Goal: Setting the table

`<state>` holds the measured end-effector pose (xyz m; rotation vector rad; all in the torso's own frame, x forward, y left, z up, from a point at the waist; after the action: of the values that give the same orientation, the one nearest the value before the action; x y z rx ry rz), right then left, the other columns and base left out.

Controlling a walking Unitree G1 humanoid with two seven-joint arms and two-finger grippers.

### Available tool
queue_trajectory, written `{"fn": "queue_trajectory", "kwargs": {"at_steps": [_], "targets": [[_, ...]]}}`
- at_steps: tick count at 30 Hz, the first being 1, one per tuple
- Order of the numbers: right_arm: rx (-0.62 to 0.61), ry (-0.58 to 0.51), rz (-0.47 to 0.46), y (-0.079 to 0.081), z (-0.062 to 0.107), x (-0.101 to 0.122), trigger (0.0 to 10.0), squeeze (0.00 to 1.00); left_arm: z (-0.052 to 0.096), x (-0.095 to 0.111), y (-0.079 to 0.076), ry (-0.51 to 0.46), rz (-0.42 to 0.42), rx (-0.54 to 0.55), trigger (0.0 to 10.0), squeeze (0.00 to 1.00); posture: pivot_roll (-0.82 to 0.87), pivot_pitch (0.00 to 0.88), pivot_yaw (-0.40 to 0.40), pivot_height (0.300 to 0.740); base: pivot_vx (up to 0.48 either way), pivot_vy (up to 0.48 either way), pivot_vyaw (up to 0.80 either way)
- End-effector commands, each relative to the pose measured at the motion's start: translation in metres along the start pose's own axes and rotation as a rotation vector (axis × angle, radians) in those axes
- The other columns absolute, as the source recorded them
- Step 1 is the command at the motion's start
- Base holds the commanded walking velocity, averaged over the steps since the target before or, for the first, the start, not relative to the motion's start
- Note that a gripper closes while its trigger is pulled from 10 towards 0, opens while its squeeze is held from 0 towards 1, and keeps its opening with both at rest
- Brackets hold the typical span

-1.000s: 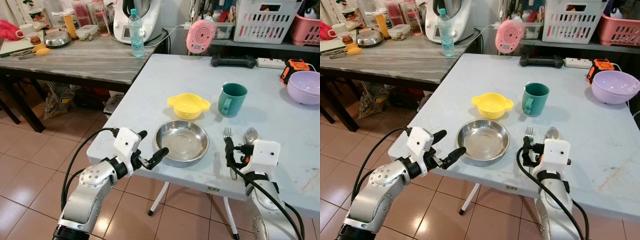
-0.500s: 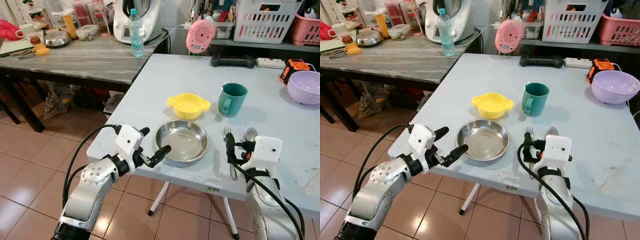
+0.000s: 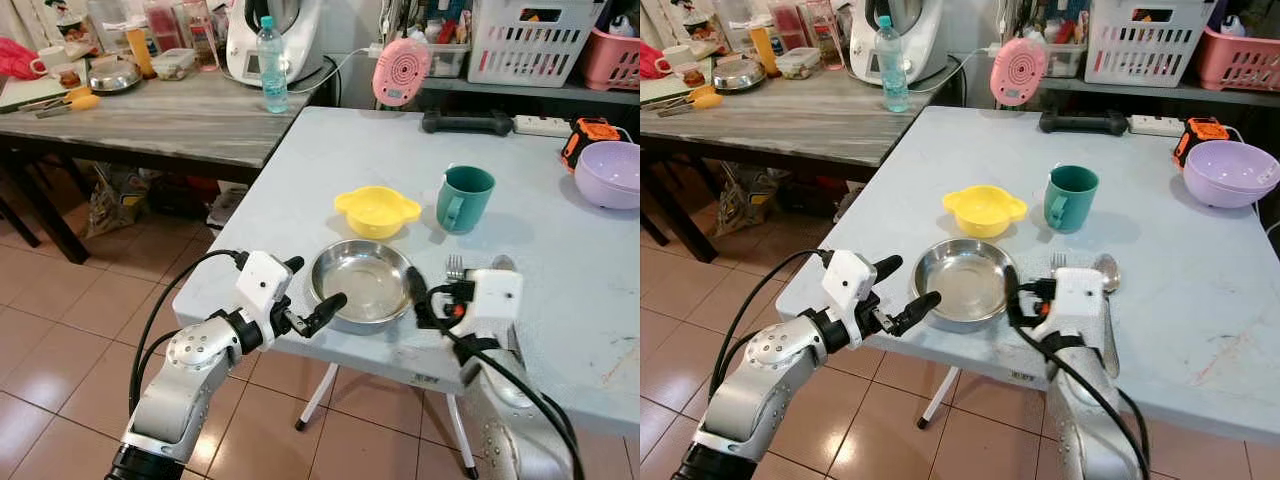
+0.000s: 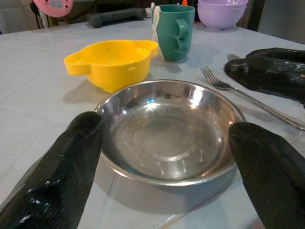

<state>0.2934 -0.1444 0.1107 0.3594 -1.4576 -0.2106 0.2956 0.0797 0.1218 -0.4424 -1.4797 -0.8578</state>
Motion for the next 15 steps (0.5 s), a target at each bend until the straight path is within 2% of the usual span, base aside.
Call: {"fn": "queue_trajectory", "kwargs": {"at_steps": [1, 11, 15], "targets": [[0.021, 0.017, -0.032, 0.004, -0.001, 0.0, 10.0, 0.0, 0.003, 0.0, -0.001, 0.012, -0.022, -0.019, 10.0, 0.0, -0.1, 0.015, 0.048, 0.74, 0.0, 0.0, 0.0], [-0.036, 0.086, -0.093, 0.004, -0.016, -0.007, 10.0, 0.0, 0.012, -0.008, 0.005, 0.059, -0.059, -0.041, 10.0, 0.0, -0.09, 0.014, 0.049, 0.74, 0.0, 0.0, 0.0], [-0.054, 0.149, -0.185, 0.012, -0.027, -0.01, 10.0, 0.0, 0.012, -0.009, -0.002, 0.063, -0.051, -0.06, 10.0, 0.0, -0.08, 0.018, 0.053, 0.74, 0.0, 0.0, 0.0]]}}
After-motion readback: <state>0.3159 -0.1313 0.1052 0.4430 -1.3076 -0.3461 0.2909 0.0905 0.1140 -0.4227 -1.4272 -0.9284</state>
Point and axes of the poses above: a point about 5 cm out from each wrist's last joint towards the gripper, its own z axis pointing back from the gripper into the wrist, its own x axis along the axis of the wrist's last joint, y = z × x, the point moved 3 cm from there along -z, pointing out of the wrist towards the gripper, and after that the axes turned 13 degrees about -z, right-handed, at the moved point
